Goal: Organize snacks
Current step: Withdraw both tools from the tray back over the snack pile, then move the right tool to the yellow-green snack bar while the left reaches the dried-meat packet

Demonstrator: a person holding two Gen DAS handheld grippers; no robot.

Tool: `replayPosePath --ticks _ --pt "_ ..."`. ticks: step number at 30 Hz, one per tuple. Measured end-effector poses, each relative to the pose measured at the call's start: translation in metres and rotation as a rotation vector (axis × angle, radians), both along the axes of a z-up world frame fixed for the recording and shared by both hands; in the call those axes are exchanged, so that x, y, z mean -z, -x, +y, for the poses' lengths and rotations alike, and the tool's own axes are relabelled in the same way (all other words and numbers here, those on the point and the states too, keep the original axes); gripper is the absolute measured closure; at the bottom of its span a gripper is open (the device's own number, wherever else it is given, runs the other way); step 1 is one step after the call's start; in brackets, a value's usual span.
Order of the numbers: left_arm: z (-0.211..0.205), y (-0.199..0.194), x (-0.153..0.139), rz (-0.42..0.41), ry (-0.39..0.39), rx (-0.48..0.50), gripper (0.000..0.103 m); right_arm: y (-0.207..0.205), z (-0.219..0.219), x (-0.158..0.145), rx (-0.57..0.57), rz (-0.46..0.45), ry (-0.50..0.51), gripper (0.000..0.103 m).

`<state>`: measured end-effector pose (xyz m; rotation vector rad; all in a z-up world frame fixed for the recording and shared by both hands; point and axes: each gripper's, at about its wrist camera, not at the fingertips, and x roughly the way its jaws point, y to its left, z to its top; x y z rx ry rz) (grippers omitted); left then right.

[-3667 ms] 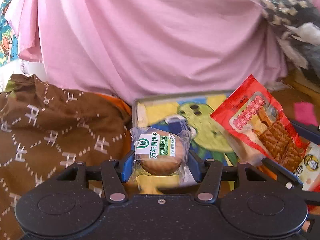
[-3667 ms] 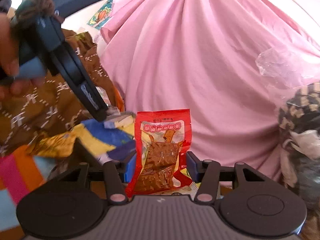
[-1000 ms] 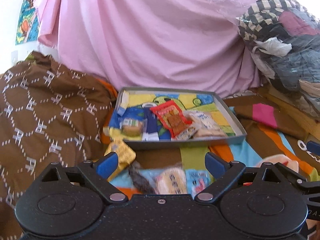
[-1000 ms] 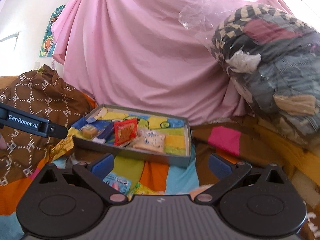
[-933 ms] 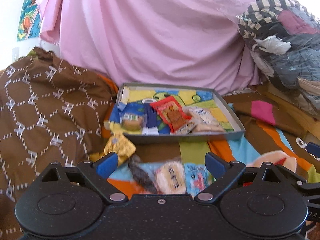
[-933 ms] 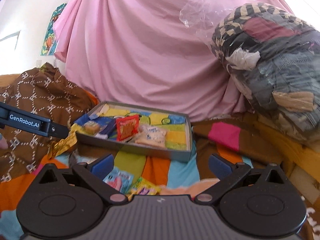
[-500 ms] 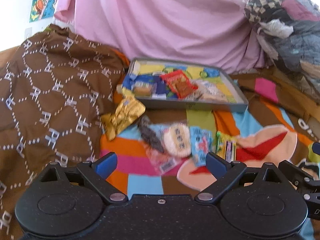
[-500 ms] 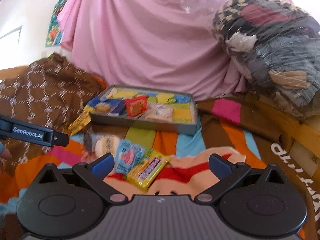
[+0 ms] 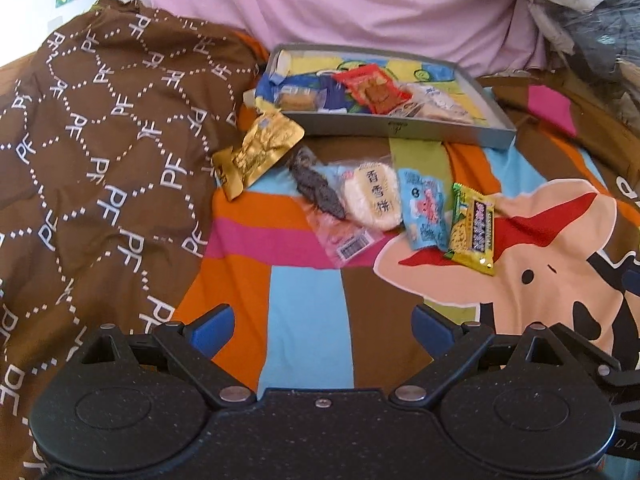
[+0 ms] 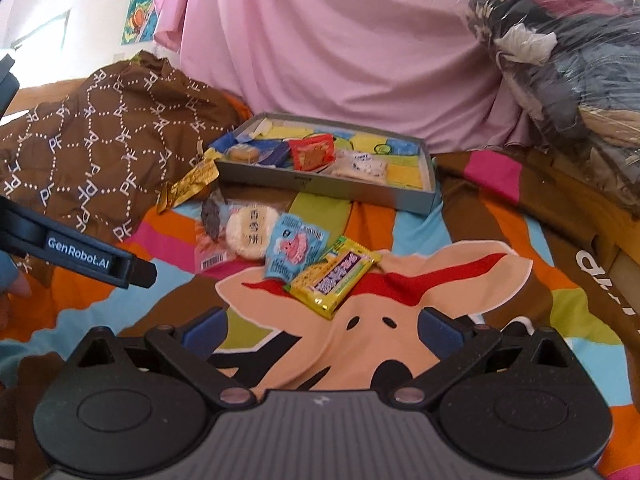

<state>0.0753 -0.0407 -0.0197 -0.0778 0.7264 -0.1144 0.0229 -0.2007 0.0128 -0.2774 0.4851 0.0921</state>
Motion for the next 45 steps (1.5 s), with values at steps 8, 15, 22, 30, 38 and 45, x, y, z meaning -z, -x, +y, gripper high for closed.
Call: replayPosePath --ticks 8,15,22,30,38,45 --pt "0.0 -0.008 0.004 0.017 -0.014 0.006 0.008 -0.009 -0.002 0.006 0.005 0.029 -0.016 0.0" --pt "0.002 -0.018 0.007 0.028 -0.028 0.0 0.008 -0.02 -0.001 0.008 -0.012 0.046 -0.028 0.0" --pt "0.001 -0.03 0.004 0.019 -0.066 0.008 0.008 -0.042 0.003 0.007 -0.041 0.027 -0.008 0.0" --pt "0.003 -0.047 -0.003 0.003 -0.102 0.013 0.008 -0.072 0.005 0.009 -0.078 0.004 0.048 0.0" --pt "0.0 -0.065 -0.022 -0.044 -0.218 0.072 0.008 -0.117 0.006 0.019 -0.056 0.065 0.028 0.0" --pt "-0.002 -0.084 -0.02 -0.028 -0.204 0.098 0.008 -0.127 0.008 0.037 -0.056 0.127 0.017 0.0"
